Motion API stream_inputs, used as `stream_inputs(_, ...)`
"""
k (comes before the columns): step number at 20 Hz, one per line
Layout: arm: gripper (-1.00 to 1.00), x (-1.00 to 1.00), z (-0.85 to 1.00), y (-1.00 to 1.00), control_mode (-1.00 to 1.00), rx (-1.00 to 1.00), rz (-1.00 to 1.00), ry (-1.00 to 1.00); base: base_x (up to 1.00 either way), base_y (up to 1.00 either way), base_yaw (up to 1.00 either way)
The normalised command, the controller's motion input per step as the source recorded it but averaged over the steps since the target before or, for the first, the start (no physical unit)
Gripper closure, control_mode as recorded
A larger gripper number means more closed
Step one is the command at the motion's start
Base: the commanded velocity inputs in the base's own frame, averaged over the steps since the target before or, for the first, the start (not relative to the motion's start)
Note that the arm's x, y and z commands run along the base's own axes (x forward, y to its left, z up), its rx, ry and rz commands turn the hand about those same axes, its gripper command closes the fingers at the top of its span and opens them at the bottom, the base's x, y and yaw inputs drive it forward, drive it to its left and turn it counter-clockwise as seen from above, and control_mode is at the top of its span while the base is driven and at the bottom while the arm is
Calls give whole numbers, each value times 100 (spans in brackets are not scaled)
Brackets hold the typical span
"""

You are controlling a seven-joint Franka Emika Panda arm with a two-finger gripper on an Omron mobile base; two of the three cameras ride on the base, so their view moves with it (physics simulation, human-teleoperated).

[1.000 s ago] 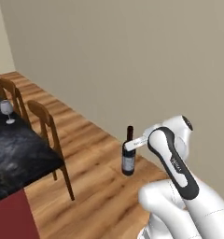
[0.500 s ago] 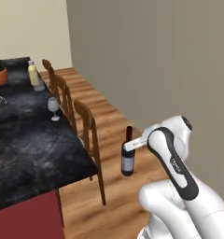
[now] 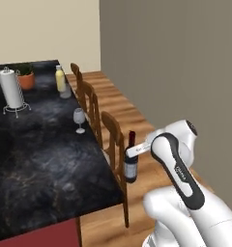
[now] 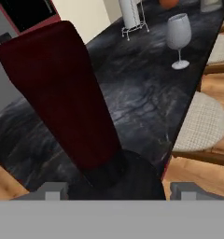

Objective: There is a wine glass and glass cup on the dining counter. Place the wine bottle next to the wine glass and the juice bottle next to the glass cup.

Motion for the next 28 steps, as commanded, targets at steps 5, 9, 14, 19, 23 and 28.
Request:
stream_inputs(5, 100, 0, 0, 0, 100, 0, 0, 0, 50, -1, 8)
stream_inputs(9, 100, 0, 0, 0, 100, 0, 0, 0, 44, -3, 6)
stream_inputs(14, 100, 0, 0, 0, 100, 0, 0, 0, 46, -1, 8)
stream_inputs(19, 100, 0, 0, 0, 100, 0, 0, 0, 24, -1, 10)
stream_inputs(23, 100, 0, 0, 0, 100, 0, 0, 0, 15, -1, 9)
stream_inputs(28, 100, 0, 0, 0, 100, 0, 0, 0, 0, 0, 2)
